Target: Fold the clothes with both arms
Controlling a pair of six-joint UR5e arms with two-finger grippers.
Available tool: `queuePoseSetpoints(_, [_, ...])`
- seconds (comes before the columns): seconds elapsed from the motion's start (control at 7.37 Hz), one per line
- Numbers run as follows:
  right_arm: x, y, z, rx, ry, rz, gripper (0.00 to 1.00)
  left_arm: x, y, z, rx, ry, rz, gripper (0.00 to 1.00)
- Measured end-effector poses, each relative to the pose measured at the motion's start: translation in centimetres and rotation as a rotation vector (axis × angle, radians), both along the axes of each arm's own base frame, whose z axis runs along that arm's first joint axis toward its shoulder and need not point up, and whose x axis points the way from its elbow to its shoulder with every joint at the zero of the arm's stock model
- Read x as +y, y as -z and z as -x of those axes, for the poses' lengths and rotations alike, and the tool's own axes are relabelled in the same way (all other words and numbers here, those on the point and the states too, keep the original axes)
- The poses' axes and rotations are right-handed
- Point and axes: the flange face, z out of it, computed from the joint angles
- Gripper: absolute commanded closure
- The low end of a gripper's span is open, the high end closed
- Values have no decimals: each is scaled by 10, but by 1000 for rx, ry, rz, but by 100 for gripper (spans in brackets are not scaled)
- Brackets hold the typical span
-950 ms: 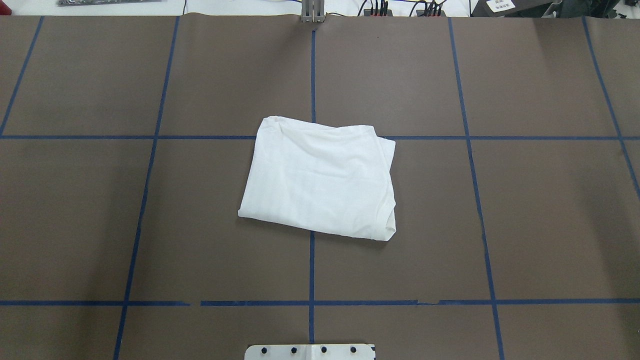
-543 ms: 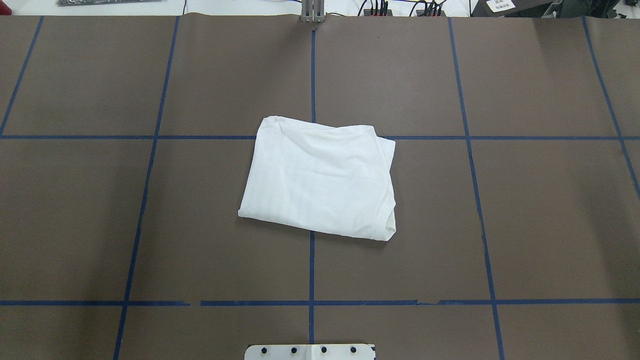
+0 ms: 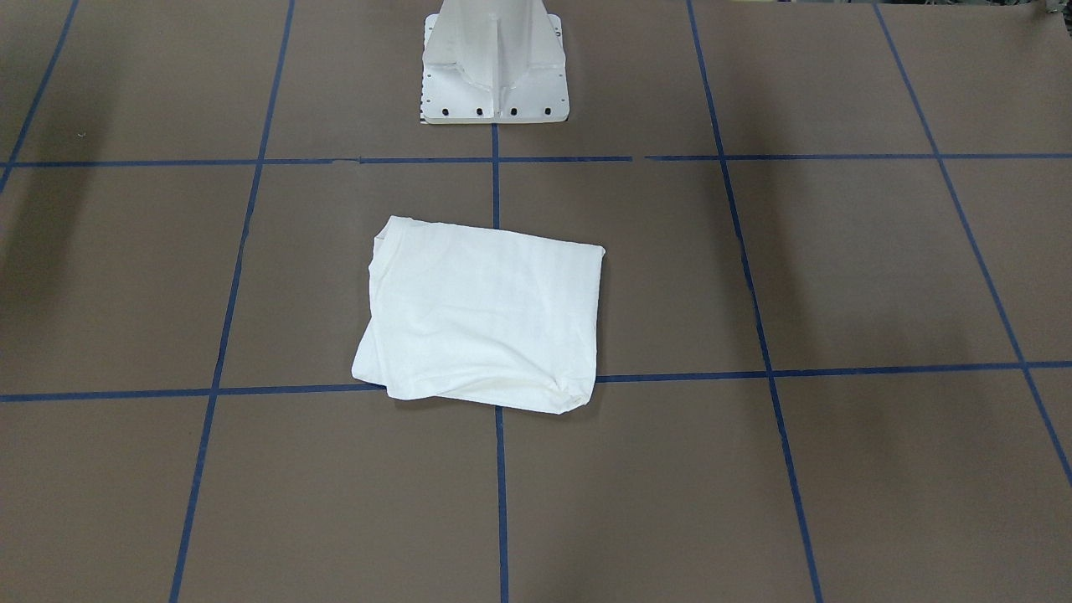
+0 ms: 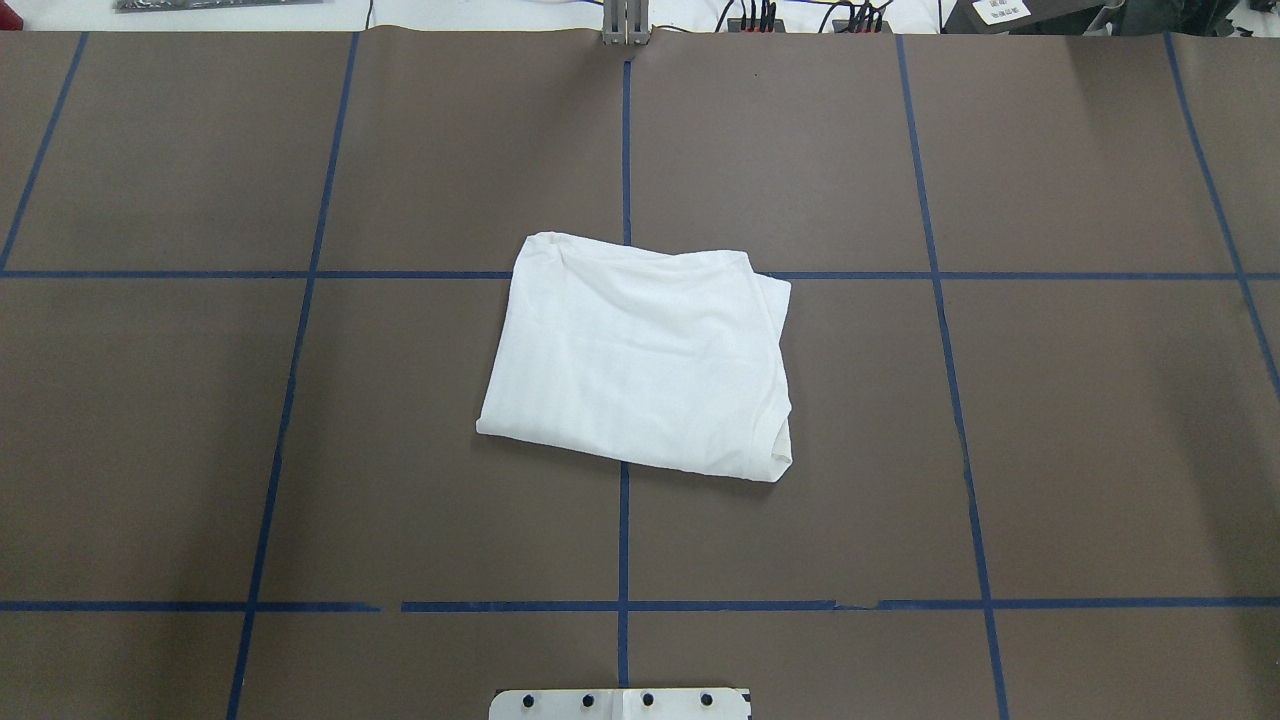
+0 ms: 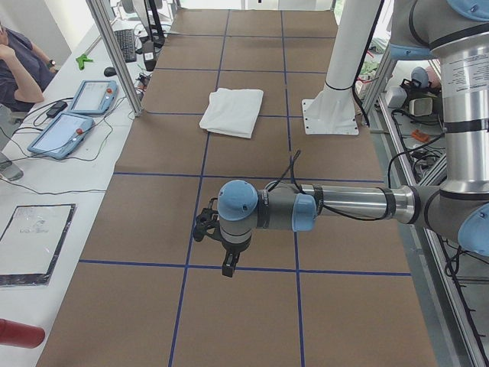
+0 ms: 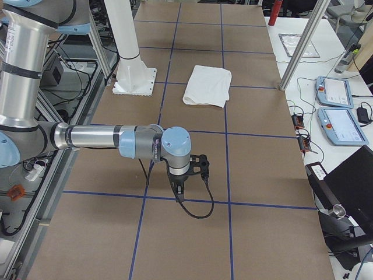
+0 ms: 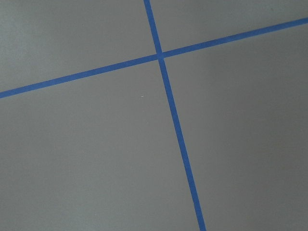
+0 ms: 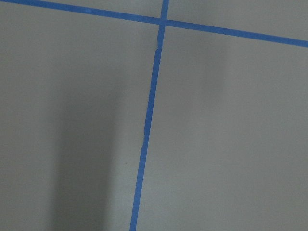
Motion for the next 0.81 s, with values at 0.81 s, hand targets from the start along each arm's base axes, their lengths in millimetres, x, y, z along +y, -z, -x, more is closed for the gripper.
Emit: queuePoseSetpoints(0.81, [-2, -1, 0, 2, -1, -28, 0, 0, 1, 0, 0, 0, -3, 0])
